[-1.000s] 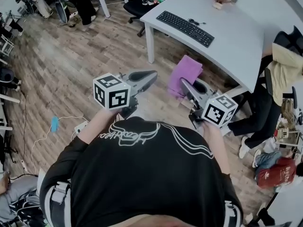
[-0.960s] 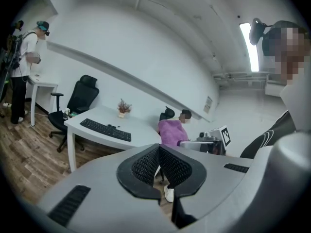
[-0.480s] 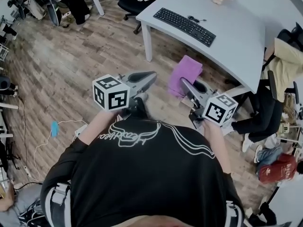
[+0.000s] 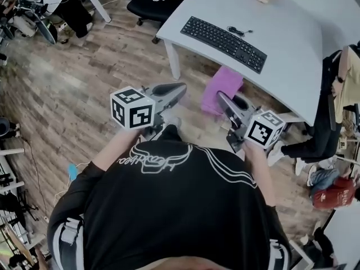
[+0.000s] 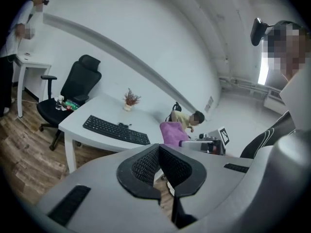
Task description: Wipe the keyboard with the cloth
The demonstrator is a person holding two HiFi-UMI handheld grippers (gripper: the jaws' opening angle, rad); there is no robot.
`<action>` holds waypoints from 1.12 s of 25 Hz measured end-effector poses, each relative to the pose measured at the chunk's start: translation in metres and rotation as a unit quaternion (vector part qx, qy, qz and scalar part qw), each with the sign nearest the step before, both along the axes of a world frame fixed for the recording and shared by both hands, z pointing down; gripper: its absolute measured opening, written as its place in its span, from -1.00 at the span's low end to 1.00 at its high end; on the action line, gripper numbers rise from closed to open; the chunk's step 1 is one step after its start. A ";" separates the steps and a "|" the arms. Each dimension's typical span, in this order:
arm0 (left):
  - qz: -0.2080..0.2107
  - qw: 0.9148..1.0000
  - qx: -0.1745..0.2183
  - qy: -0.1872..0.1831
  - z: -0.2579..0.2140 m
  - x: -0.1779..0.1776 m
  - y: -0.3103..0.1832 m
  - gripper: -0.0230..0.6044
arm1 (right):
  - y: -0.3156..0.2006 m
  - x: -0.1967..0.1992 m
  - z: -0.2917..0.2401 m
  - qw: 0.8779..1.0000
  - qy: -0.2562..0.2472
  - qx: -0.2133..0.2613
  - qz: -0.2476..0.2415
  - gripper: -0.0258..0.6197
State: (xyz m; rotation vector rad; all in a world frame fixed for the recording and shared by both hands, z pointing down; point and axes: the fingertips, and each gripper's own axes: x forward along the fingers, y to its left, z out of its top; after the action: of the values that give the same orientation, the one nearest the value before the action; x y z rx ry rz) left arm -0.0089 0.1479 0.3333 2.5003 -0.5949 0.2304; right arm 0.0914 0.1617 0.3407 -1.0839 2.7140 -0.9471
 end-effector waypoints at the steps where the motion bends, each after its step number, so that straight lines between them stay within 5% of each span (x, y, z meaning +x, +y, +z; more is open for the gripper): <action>1: 0.005 1.000 -0.001 0.000 0.000 -0.005 -0.020 -0.90 | -0.017 -0.004 0.001 1.000 0.000 -0.004 0.006 -0.73; 10: 0.045 0.999 -0.017 -0.003 0.010 -0.040 -0.166 -0.90 | -0.141 -0.037 0.002 0.998 -0.001 -0.020 0.057 -0.73; 18: 0.080 0.996 -0.029 -0.013 0.026 -0.035 -0.212 -0.90 | -0.182 -0.038 0.018 0.995 -0.009 -0.036 0.092 -0.73; 28: 0.071 0.996 -0.050 -0.030 0.048 -0.011 -0.256 -0.90 | -0.227 -0.017 0.041 0.995 -0.015 -0.055 0.082 -0.73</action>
State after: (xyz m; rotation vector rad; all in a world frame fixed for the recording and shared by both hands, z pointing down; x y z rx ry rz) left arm -0.0198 -0.1079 0.3810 2.4466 -0.4182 0.3797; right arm 0.0747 -0.0657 0.3820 -1.2777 2.5291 -1.0872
